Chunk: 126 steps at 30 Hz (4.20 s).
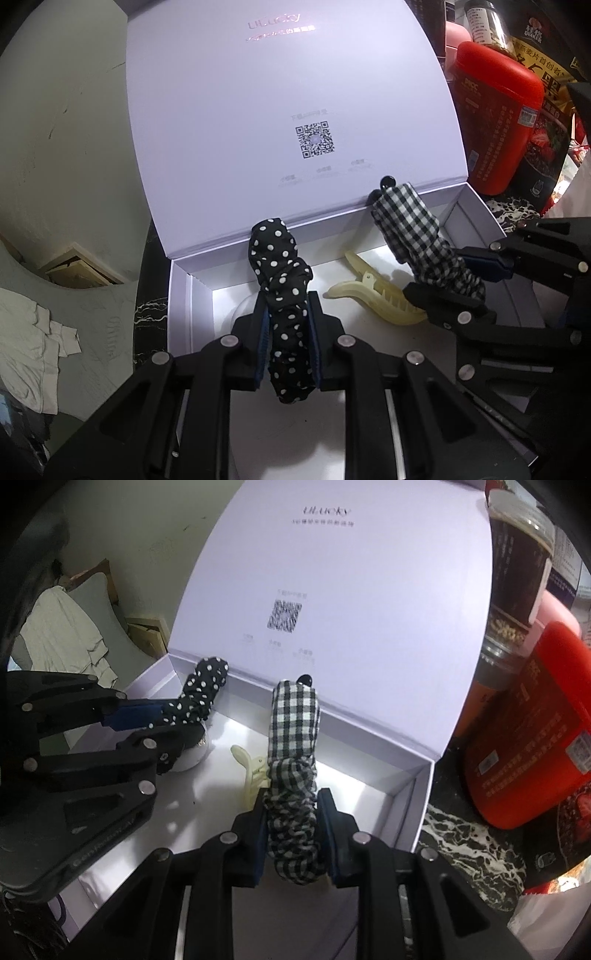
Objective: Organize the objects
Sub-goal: 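Lower both scrunchies into the white box beside the cream clip, then open both grippers to release the scrunchies inside the box, then withdraw both grippers up and away from the box, then grasp the pink-lidded compact with the right gripper while the left approaches the black bow clip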
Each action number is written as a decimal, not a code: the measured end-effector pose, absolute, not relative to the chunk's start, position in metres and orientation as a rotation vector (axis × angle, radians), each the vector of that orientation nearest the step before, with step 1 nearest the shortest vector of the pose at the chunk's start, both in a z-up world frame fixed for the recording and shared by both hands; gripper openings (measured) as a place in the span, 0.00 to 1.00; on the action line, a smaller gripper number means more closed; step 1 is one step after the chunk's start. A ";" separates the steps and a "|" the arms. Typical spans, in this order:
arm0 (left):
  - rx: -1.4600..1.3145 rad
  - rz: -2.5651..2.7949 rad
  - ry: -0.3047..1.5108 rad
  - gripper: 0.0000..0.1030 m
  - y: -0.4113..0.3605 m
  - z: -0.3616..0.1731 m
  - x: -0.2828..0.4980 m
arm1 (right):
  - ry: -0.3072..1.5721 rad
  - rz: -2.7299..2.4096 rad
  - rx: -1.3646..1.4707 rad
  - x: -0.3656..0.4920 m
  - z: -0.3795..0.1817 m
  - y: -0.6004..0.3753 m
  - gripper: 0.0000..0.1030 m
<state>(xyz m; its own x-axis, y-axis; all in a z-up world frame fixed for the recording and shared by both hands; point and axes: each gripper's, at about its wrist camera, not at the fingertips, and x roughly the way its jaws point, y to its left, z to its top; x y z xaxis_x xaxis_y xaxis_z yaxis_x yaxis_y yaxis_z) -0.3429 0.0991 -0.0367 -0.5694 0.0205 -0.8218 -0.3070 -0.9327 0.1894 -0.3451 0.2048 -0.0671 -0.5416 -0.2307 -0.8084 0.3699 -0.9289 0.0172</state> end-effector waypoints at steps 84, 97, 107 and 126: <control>-1.010 2.975 0.198 0.78 0.029 0.095 -0.145 | 0.294 -2.653 0.949 -0.135 0.074 0.155 0.67; -1.021 2.970 0.159 0.84 0.019 0.088 -0.098 | 0.274 -2.682 0.947 -0.091 0.070 0.154 0.71; -1.059 2.966 0.169 0.84 0.020 0.071 -0.065 | 0.286 -2.651 0.978 -0.066 0.053 0.153 0.72; -1.204 2.915 0.105 0.84 0.015 0.026 -0.033 | 0.288 -2.581 1.102 -0.034 0.003 0.153 0.72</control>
